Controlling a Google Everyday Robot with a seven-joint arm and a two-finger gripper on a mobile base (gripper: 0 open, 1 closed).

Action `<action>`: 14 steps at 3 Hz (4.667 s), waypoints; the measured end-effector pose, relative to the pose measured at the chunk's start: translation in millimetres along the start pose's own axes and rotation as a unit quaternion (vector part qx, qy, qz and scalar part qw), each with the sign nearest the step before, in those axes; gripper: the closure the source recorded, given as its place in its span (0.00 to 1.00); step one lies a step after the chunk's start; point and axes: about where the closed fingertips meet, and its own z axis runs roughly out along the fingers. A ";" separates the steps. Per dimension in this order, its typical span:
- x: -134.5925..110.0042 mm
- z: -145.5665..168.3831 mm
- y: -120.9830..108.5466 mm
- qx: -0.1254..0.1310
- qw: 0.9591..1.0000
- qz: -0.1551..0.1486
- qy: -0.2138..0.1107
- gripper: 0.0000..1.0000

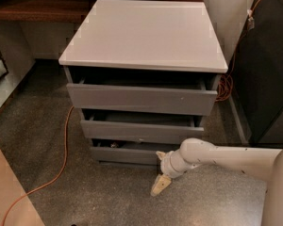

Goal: Pick blue plastic bottle from bottom drawer and place on counter

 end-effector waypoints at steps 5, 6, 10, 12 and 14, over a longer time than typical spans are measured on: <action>39.5 62.2 -35.4 -0.018 0.999 0.000 0.043 0.00; 49.4 69.5 -43.3 0.007 0.999 -0.015 0.034 0.00; 88.3 117.7 -100.2 0.060 0.996 -0.067 0.004 0.00; 101.9 141.9 -150.2 0.091 0.994 -0.047 -0.031 0.00; 113.0 167.6 -188.6 0.096 0.994 -0.029 -0.045 0.00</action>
Offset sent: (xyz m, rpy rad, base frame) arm 0.0189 0.0030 -0.0164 -0.0201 0.0386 -0.0115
